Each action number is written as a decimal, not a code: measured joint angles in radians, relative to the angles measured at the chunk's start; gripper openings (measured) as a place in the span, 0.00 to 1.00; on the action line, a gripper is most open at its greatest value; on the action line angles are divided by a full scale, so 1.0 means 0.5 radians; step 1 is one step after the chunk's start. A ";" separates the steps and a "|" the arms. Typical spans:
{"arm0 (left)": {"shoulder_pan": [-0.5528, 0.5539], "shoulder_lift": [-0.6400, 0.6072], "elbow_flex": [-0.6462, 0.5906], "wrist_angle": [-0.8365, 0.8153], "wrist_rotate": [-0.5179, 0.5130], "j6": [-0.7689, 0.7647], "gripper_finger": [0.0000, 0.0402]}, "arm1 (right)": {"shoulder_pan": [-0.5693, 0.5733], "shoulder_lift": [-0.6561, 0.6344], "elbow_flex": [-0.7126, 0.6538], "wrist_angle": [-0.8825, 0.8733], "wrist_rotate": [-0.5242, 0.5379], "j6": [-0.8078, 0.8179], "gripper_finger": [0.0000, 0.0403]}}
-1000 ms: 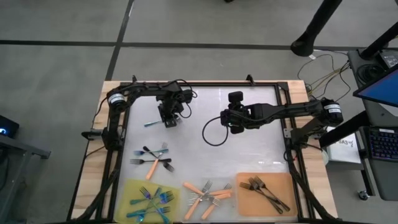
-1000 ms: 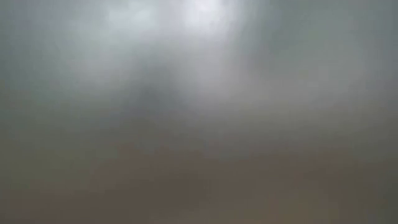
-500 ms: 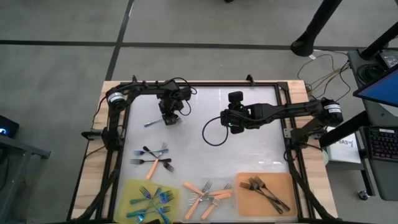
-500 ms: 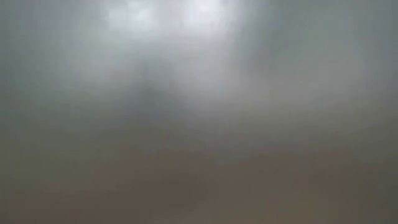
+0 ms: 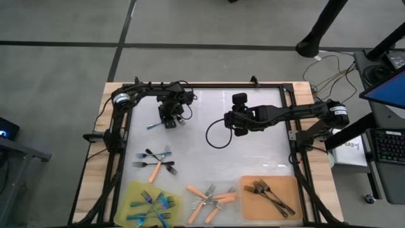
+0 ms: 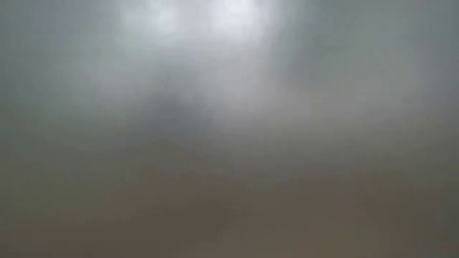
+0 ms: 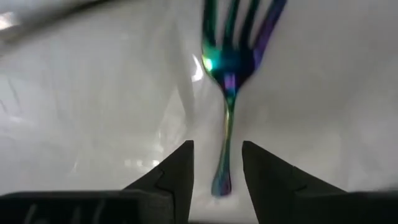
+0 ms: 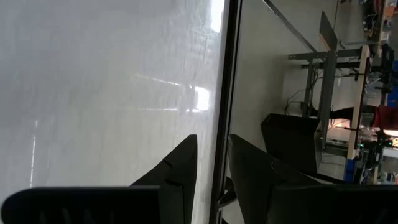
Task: Sort silverware by color (type)
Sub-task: Put the black fork into the orange bin
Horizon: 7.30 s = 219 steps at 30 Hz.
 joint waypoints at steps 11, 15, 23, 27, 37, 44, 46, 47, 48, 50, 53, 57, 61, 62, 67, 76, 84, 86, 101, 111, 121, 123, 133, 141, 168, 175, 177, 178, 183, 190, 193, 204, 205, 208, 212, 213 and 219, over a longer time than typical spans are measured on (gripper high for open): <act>0.008 0.137 0.177 -0.265 0.006 0.114 0.28 | -0.001 0.000 0.000 0.001 0.000 0.000 0.20; 0.011 0.152 0.236 -0.263 0.005 0.119 0.28 | 0.000 0.000 0.000 0.001 0.000 0.000 0.20; 0.008 0.149 0.293 -0.214 0.169 0.200 0.28 | 0.000 0.000 0.000 0.001 0.000 0.000 0.20; 0.008 0.148 0.293 -0.256 0.252 0.263 0.28 | 0.000 0.000 0.000 0.001 0.000 0.000 0.20; 0.008 0.141 0.293 -0.337 0.358 0.283 0.28 | -0.001 0.000 0.000 0.001 0.000 0.000 0.20; 0.011 0.048 0.293 -0.383 0.325 0.260 0.28 | -0.001 0.000 0.000 0.001 0.000 0.000 0.20; 0.012 0.018 0.292 -0.339 0.215 0.255 0.28 | 0.000 0.000 0.000 0.001 0.000 0.000 0.20; 0.013 0.007 0.290 -0.307 0.154 0.250 0.28 | 0.000 0.000 0.000 0.001 0.000 0.000 0.20; 0.015 0.003 0.290 -0.273 0.116 0.247 0.28 | -0.001 0.000 0.000 0.001 0.000 0.000 0.20; 0.017 0.002 0.290 -0.176 0.084 0.241 0.28 | 0.000 0.000 0.000 0.001 0.000 0.000 0.20; 0.015 0.002 0.289 -0.046 0.088 0.237 0.28 | -0.001 0.000 0.000 0.001 0.000 0.000 0.20; 0.017 0.002 0.288 -0.038 0.086 0.226 0.28 | 0.000 0.000 0.000 0.001 0.000 0.000 0.20; 0.028 0.001 0.287 -0.073 0.085 0.222 0.28 | -0.001 0.000 0.000 0.001 0.000 0.000 0.20; 0.028 0.000 0.288 -0.086 0.085 0.221 0.28 | 0.000 0.000 0.000 0.001 0.000 0.000 0.20; 0.026 -0.036 0.286 -0.111 0.087 0.215 0.28 | 0.000 0.000 0.000 0.001 0.000 0.000 0.20; 0.021 -0.223 0.182 -0.012 0.204 0.191 0.28 | 0.000 0.000 0.000 0.002 0.000 0.000 0.20; -0.029 -0.593 -0.310 0.452 0.371 0.170 0.28 | 0.000 0.000 0.000 0.003 0.000 0.000 0.20; -0.038 -0.693 -0.441 0.569 0.423 0.169 0.28 | -0.001 0.000 0.000 0.005 0.000 0.000 0.20; -0.015 -0.725 -0.807 1.250 0.352 0.101 0.28 | -0.001 0.000 0.000 0.045 0.000 0.000 0.20; 0.019 -0.673 -0.799 1.159 0.258 0.001 0.28 | 0.000 0.000 0.000 0.048 0.000 0.000 0.20; 0.021 -0.739 -0.799 1.101 0.141 -0.092 0.28 | 0.000 0.000 0.000 0.050 0.000 0.000 0.20; 0.021 -0.739 -0.799 1.078 0.090 -0.100 0.28 | 0.000 0.000 0.000 0.051 0.000 0.000 0.20; 0.021 -0.741 -0.807 0.954 -0.077 -0.114 0.28 | -0.001 0.000 0.000 0.051 0.000 0.000 0.20; 0.032 -0.743 -0.929 1.005 -0.057 -0.114 0.28 | -0.001 0.000 0.000 0.052 0.000 0.000 0.20; 0.103 -0.995 -0.972 1.129 -0.045 -0.376 0.00 | -0.001 0.000 0.000 0.053 0.000 0.000 0.20; 0.040 -1.249 -0.969 1.115 0.029 -0.566 0.00 | 0.000 0.000 0.000 0.053 0.000 0.000 0.20; -0.014 -1.327 -0.969 1.130 0.157 -0.614 0.00 | -0.001 0.000 0.000 0.053 0.000 0.000 0.20; -0.048 -1.360 -0.969 1.143 0.223 -0.648 0.00 | 0.000 0.000 0.000 0.053 0.000 0.000 0.20; -0.353 -1.500 -0.969 1.341 0.394 -0.798 0.00 | 0.000 0.000 0.000 0.053 0.000 0.000 0.20; -1.008 -1.592 -0.965 1.533 0.325 -1.116 0.00 | -0.001 0.000 0.000 0.053 0.000 0.000 0.20; -1.298 -1.598 -0.965 1.522 0.197 -1.337 0.00 | -0.001 0.000 0.000 0.053 0.000 0.000 0.20; -2.148 -1.552 -0.800 1.518 -0.102 -1.945 0.00 | 0.000 0.000 0.000 0.053 0.000 0.000 0.20; -2.202 -1.549 -0.788 1.488 -0.124 -1.999 0.00 | -0.001 0.000 0.000 0.054 0.000 0.000 0.20; -2.335 -1.536 -0.773 1.361 -0.182 -2.193 0.00 | 0.000 0.000 0.000 0.053 0.000 0.000 0.20; -2.459 -1.510 -0.774 1.152 -0.185 -2.464 0.00 | -0.001 0.000 0.000 0.054 0.000 0.000 0.20; -2.486 -1.498 -0.774 1.115 -0.174 -2.527 0.00 | 0.000 0.000 0.000 0.054 0.000 0.000 0.20; -2.571 -1.442 -0.777 1.110 -0.058 -2.692 0.00 | -0.001 0.000 0.000 0.053 0.000 0.000 0.20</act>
